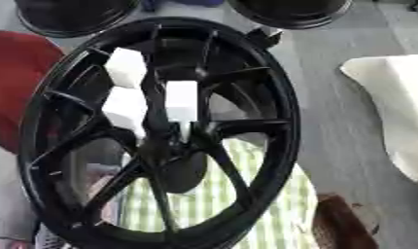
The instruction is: Pull the pin out of the wheel hub.
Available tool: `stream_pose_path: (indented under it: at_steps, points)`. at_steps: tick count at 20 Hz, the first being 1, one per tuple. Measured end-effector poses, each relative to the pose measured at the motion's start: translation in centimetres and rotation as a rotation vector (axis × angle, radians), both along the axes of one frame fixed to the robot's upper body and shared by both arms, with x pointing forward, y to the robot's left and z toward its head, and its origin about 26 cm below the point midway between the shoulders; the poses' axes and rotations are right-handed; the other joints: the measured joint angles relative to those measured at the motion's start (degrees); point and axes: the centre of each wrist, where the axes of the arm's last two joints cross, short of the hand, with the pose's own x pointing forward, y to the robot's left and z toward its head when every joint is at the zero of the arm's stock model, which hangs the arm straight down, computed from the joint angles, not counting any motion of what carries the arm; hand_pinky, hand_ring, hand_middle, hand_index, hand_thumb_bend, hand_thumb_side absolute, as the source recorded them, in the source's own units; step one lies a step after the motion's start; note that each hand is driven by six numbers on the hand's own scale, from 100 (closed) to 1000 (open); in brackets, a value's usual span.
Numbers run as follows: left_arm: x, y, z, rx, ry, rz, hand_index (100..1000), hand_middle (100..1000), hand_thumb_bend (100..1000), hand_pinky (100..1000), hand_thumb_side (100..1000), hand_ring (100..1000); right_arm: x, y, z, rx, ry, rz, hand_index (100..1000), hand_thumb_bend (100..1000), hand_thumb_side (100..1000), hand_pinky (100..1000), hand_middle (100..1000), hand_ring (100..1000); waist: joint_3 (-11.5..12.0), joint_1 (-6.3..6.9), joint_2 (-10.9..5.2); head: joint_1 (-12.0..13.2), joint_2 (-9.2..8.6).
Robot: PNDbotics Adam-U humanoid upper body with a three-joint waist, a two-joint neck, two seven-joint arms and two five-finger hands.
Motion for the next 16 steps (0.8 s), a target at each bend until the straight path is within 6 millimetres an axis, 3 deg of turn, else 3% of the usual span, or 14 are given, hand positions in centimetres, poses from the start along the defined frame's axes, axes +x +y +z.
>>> stream_pose_path:
  at_steps: [10, 16]
  points:
    - [0.03, -0.12, -0.05, 0.006, 0.001, 0.002, 883, 793, 252, 876, 393, 835, -0.05, -0.02, -0.06, 0.000, 0.003, -0.003, 704, 100, 691, 689, 644, 712, 0.01, -0.01, 0.00, -0.01, 0.00]
    - [0.20, -0.74, -0.49, 0.047, -0.001, 0.014, 918, 816, 331, 885, 420, 869, -0.05, -0.02, -0.07, 0.000, 0.003, -0.003, 703, 100, 691, 689, 643, 712, -0.01, 0.01, 0.00, -0.01, 0.00]
